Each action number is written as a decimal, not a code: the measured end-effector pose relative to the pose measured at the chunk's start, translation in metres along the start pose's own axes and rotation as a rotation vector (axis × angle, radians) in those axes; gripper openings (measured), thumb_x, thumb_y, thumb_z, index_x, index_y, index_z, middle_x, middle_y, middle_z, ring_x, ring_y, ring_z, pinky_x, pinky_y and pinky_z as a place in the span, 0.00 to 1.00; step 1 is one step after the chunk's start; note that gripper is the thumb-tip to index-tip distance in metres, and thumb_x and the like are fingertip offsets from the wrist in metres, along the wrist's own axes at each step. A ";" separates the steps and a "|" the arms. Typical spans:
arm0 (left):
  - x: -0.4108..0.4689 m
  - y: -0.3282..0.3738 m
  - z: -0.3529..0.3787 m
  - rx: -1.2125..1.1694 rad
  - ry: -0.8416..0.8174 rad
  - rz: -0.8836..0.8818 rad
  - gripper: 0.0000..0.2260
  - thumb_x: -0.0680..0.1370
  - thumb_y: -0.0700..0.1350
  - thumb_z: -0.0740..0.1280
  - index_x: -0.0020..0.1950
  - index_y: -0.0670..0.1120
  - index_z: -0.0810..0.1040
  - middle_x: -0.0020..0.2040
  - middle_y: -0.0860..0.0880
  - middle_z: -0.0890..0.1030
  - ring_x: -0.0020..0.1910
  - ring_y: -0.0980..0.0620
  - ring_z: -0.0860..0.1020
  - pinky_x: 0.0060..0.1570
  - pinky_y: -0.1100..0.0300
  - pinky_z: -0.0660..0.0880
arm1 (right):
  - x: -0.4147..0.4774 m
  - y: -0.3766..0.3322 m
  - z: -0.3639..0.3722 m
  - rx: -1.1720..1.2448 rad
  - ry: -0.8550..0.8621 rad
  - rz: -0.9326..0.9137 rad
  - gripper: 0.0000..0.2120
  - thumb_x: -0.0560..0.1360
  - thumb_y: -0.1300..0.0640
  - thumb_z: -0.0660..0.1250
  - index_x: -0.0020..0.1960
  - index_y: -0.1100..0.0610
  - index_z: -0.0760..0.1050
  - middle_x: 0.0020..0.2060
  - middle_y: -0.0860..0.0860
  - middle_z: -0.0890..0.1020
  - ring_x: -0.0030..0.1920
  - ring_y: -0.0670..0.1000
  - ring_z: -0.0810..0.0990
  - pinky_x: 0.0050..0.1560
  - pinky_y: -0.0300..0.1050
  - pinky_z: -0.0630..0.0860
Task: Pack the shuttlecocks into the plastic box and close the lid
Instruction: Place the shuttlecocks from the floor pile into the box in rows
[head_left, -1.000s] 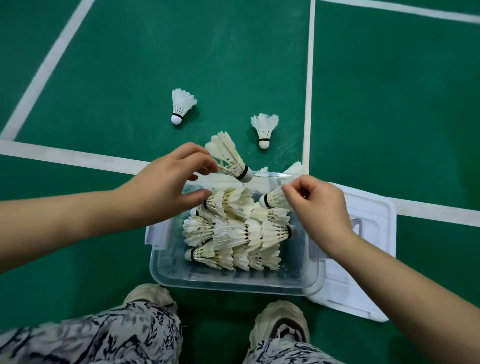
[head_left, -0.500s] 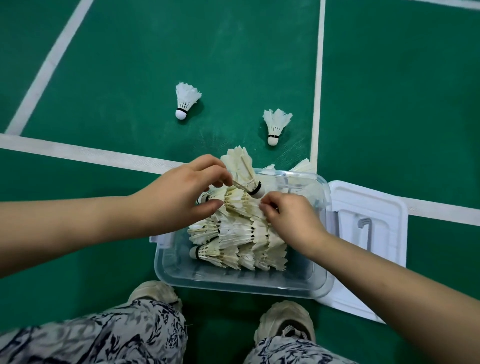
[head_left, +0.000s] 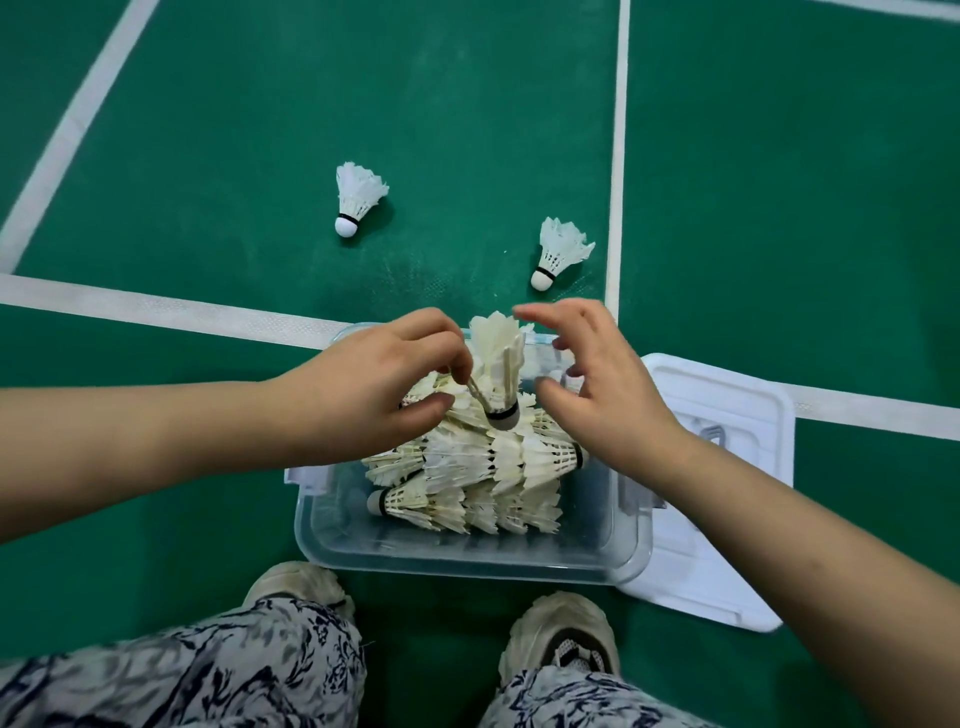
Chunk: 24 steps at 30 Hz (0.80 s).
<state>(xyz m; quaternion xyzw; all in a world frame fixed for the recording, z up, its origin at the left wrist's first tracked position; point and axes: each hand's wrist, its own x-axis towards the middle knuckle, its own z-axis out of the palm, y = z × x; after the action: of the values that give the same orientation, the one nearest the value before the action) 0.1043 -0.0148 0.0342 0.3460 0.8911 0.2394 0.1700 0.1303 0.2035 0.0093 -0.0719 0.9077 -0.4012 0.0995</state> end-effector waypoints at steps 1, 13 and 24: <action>0.000 0.002 0.000 0.005 -0.003 0.010 0.12 0.71 0.54 0.56 0.50 0.53 0.72 0.49 0.59 0.68 0.43 0.57 0.72 0.44 0.66 0.66 | -0.001 0.002 -0.001 -0.037 -0.019 -0.035 0.23 0.70 0.58 0.62 0.64 0.44 0.69 0.55 0.43 0.66 0.57 0.47 0.69 0.56 0.41 0.67; 0.000 0.011 0.001 -0.044 -0.035 0.041 0.07 0.71 0.54 0.56 0.44 0.56 0.70 0.58 0.57 0.71 0.45 0.54 0.76 0.47 0.60 0.70 | -0.021 0.007 -0.014 -0.182 -0.109 -0.271 0.09 0.72 0.45 0.59 0.45 0.49 0.74 0.42 0.45 0.74 0.46 0.47 0.70 0.46 0.42 0.67; -0.002 0.009 0.002 -0.016 -0.130 -0.074 0.14 0.69 0.57 0.53 0.48 0.54 0.72 0.63 0.58 0.69 0.43 0.47 0.78 0.50 0.54 0.73 | -0.024 0.012 -0.016 -0.417 0.005 0.053 0.06 0.76 0.54 0.60 0.41 0.51 0.65 0.38 0.47 0.71 0.39 0.52 0.68 0.38 0.44 0.62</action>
<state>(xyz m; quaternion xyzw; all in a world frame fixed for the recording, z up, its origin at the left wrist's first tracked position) 0.1117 -0.0096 0.0373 0.3262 0.8884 0.2172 0.2389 0.1494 0.2278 0.0135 -0.0662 0.9729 -0.2023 0.0907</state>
